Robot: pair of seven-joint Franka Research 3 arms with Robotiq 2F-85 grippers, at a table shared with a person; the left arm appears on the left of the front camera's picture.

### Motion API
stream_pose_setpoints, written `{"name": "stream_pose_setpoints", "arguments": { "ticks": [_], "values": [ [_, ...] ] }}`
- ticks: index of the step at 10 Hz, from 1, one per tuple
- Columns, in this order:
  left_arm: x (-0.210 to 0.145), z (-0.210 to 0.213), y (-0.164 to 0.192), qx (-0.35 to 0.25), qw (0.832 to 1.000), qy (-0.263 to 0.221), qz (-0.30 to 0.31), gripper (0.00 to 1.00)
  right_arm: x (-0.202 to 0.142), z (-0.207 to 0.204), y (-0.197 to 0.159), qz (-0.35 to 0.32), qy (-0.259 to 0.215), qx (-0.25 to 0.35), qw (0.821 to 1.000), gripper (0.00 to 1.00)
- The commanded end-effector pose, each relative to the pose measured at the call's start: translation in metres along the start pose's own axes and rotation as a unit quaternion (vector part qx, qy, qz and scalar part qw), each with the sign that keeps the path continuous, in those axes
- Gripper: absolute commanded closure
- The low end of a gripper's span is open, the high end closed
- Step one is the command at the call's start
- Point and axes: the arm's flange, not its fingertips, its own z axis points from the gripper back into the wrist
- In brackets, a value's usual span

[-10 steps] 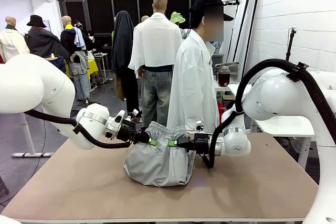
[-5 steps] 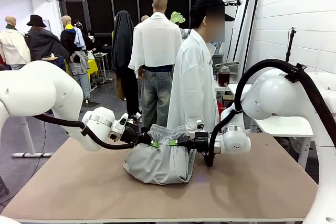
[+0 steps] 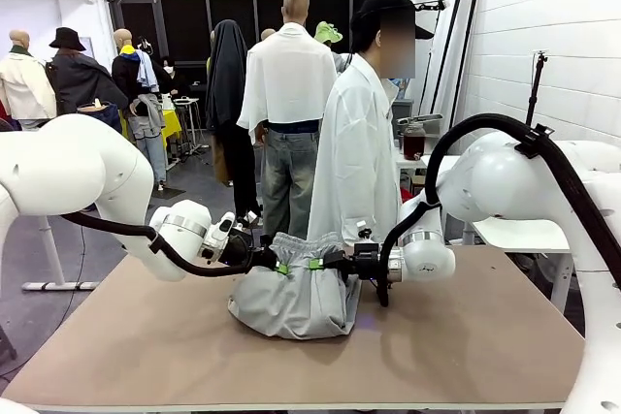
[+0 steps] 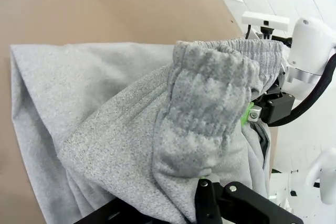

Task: Fold the training pants.
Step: Fold the Training pants in half.

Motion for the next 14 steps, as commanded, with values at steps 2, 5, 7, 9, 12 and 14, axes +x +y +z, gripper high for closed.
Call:
{"name": "stream_pose_setpoints", "arguments": {
  "ticks": [2, 5, 7, 9, 12, 14],
  "values": [
    [-0.014, 0.014, 0.004, 0.018, 0.999, 0.007, 0.037, 1.0, 0.024, -0.004, -0.021, 0.002, 0.018, -0.013, 1.0, 1.0],
    [-0.018, 0.016, 0.009, 0.009, 0.999, 0.001, 0.044, 1.0, 0.024, -0.001, -0.02, 0.001, 0.022, -0.025, 0.999, 1.0],
    [-0.016, 0.016, 0.008, 0.01, 0.999, -0.002, 0.041, 1.0, 0.018, 0.003, -0.017, -0.007, 0.018, -0.036, 0.999, 1.0],
    [-0.012, 0.016, 0.006, 0.001, 0.999, 0.004, 0.041, 1.0, 0.015, 0.007, -0.013, -0.017, 0.021, -0.037, 0.999, 1.0],
    [-0.014, 0.019, 0.003, -0.002, 0.998, 0.009, 0.055, 0.47, 0.012, 0.016, -0.002, -0.053, 0.018, -0.054, 0.997, 0.49],
    [-0.015, 0.025, 0.002, -0.002, 0.998, 0.009, 0.067, 0.07, 0.015, 0.028, 0.009, -0.052, 0.004, -0.054, 0.997, 0.09]
  ]
}}
